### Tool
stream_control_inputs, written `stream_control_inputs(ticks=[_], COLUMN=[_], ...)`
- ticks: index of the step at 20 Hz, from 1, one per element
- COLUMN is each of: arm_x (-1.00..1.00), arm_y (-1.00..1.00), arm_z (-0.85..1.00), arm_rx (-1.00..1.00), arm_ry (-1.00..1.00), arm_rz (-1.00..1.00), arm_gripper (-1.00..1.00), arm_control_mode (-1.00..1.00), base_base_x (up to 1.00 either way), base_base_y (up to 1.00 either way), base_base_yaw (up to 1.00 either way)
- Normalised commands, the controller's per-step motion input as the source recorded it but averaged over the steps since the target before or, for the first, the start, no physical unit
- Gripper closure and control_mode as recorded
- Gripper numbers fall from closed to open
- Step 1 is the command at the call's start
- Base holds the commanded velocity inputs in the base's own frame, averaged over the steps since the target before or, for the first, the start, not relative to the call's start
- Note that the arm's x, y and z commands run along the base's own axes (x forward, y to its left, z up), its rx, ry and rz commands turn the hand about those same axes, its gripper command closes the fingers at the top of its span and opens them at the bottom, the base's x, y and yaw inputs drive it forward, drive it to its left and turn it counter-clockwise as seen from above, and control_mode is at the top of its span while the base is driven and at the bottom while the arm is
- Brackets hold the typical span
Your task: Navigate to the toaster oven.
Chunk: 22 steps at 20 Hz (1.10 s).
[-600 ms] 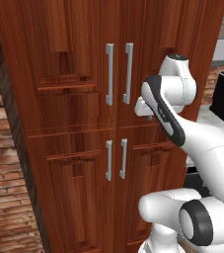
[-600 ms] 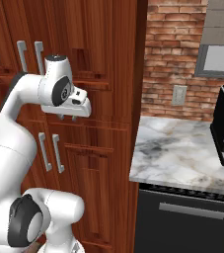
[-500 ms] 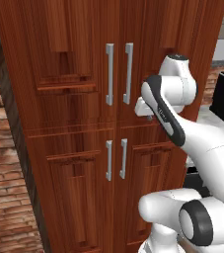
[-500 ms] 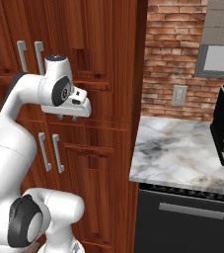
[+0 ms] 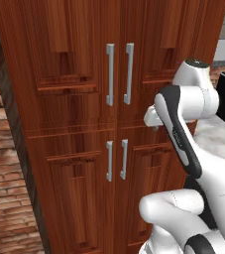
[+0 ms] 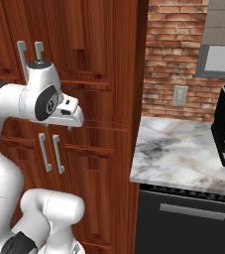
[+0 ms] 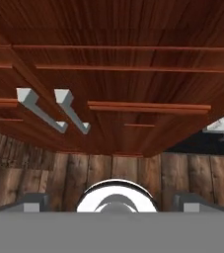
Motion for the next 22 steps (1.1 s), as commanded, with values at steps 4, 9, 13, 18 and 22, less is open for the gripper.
stream_control_inputs(ticks=[4,9,13,18,22], arm_x=[-0.8,-0.55,-0.17,0.0,0.0], arm_y=[0.0,0.0,0.0,0.0,0.0], arm_z=[0.36,0.52,0.32,0.0,0.0], arm_rx=[0.0,0.0,0.0,0.0,0.0], arm_ry=[-0.08,-0.1,-0.03,0.0,0.0], arm_rz=[0.0,0.0,0.0,0.0,0.0], arm_gripper=[-1.0,-1.0,-1.0,-1.0,-1.0], arm_control_mode=[-1.0,-1.0,1.0,1.0,1.0], base_base_x=[0.0,0.0,-0.2,-0.63,-0.07], base_base_y=[0.0,0.0,0.0,-0.46,-0.18], base_base_yaw=[0.0,0.0,0.0,-0.4,-0.89])
